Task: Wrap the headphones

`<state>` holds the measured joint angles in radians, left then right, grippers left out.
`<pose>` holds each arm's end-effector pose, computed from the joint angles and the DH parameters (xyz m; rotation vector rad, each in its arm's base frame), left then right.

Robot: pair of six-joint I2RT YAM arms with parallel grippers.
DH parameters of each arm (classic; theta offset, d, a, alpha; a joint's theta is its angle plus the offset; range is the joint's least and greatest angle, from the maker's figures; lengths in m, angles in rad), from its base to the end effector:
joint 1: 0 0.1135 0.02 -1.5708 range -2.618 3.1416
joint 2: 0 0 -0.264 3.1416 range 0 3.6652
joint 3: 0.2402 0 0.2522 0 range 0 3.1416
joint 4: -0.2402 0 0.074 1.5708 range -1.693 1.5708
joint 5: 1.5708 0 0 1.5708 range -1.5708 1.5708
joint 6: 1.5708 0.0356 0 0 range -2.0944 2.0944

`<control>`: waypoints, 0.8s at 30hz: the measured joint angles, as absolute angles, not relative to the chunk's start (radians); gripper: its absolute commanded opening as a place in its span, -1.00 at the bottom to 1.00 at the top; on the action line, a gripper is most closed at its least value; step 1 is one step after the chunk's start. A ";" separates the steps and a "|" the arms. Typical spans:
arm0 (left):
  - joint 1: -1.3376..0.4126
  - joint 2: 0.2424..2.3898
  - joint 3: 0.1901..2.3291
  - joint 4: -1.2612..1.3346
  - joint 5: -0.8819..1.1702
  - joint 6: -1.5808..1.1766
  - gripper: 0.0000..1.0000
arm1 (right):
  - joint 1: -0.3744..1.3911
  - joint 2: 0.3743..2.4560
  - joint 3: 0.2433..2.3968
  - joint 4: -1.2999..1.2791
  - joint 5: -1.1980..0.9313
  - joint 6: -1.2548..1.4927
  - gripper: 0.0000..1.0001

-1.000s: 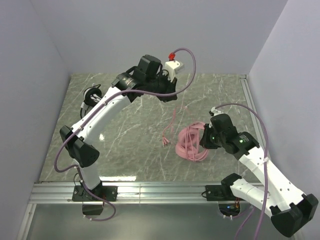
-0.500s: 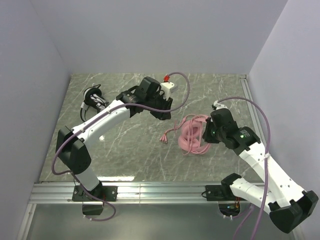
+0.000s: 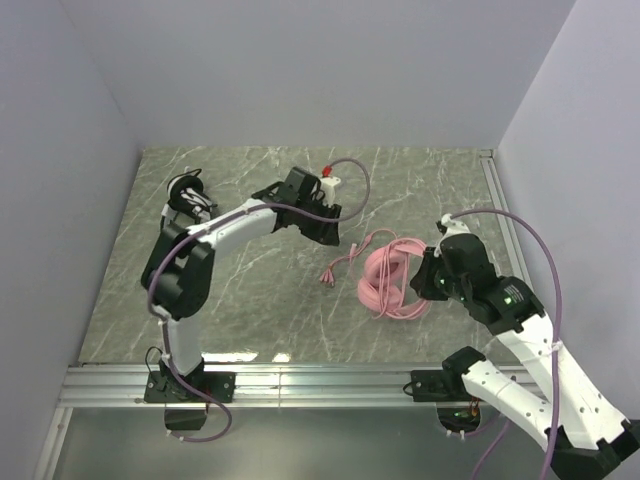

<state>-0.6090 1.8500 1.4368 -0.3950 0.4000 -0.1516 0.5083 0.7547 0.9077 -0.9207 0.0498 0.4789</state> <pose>0.3324 -0.2488 0.2466 0.7498 2.3422 -0.8262 0.1227 0.0663 0.3149 -0.0098 2.3780 0.4262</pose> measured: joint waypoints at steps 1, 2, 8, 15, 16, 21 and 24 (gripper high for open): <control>-0.611 1.876 1.437 -0.392 0.402 -0.152 0.03 | 0.508 0.740 0.905 -0.921 0.041 0.481 -1.00; -0.612 1.905 1.436 -0.385 0.403 -0.154 0.06 | 0.508 0.727 0.902 -0.921 0.035 0.483 -1.00; -0.637 1.953 1.359 -0.308 0.383 -0.191 0.23 | 0.508 0.696 0.896 -0.921 0.002 0.491 -1.00; -0.718 1.957 1.338 -0.267 0.318 -0.210 0.23 | 0.508 0.686 0.896 -0.921 -0.020 0.500 -1.00; -0.730 1.961 1.340 -0.267 0.310 -0.210 0.23 | 0.508 0.683 0.896 -0.921 -0.021 0.501 -1.00; -0.775 2.021 1.369 -0.268 0.221 -0.229 0.23 | 0.508 0.672 0.896 -0.921 -0.033 0.501 -1.00; -0.776 2.026 1.386 -0.268 0.176 -0.239 0.22 | 0.508 0.667 0.896 -0.921 -0.044 0.501 -1.00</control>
